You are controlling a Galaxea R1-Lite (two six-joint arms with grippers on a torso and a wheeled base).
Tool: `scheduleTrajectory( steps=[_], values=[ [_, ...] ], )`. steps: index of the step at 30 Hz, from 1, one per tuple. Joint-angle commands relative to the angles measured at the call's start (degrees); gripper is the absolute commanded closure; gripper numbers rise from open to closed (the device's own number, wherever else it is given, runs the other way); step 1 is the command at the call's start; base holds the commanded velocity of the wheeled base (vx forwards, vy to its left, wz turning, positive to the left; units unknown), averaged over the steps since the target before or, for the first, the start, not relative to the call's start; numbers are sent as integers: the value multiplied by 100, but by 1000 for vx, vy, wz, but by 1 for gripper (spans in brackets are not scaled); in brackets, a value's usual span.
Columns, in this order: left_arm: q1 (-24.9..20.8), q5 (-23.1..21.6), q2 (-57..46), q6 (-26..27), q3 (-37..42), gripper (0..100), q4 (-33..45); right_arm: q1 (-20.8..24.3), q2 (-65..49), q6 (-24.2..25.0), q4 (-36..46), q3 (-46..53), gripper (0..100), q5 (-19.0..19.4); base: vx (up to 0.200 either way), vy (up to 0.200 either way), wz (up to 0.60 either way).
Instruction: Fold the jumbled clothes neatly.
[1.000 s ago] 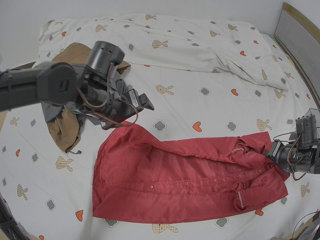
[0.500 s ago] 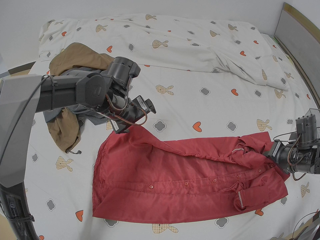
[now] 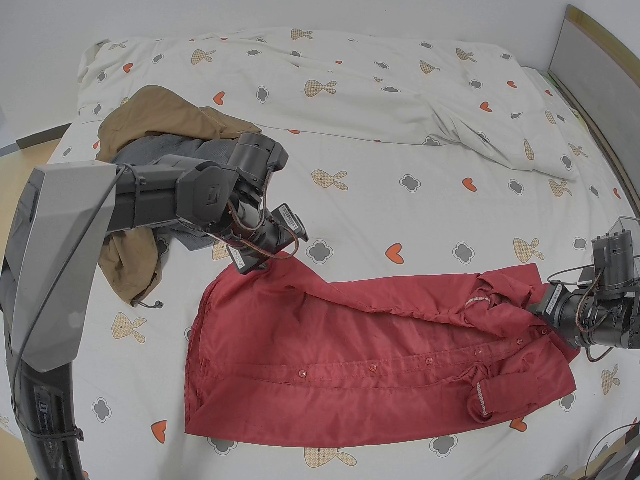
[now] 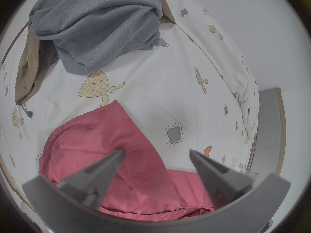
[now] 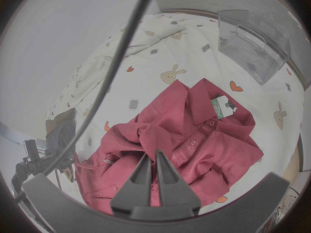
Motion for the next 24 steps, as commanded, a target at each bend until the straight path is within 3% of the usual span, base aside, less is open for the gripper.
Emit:
scheduleTrajectory(
  steps=[1,9,13,17,18,21,22,24],
  values=[
    [6,-1,-7,-3,28,100,69,-5,6,1,-2,-1,100,1,0,0,0],
    [32,-1,-288,76,72,100,307,-5,6,1,-2,-1,100,1,0,0,0],
    [234,-27,-587,797,423,100,298,-22,-2,1,-2,52,100,-8,0,0,0],
    [550,-326,-956,1649,1153,100,69,-31,-11,1,-2,96,100,-8,0,0,0],
    [779,-616,-1123,2142,1663,100,-370,-31,-2,1,-2,105,100,1,0,0,0],
    [1016,-959,-1237,2572,2208,100,-950,-22,6,1,-2,105,100,1,0,0,0],
    [1315,-1425,-1387,3064,2832,100,-1644,-22,6,1,-10,96,100,1,0,0,0],
    [1570,-1926,-1536,3521,3447,100,-2312,-13,6,1,-10,96,100,1,0,0,0]
  ],
)
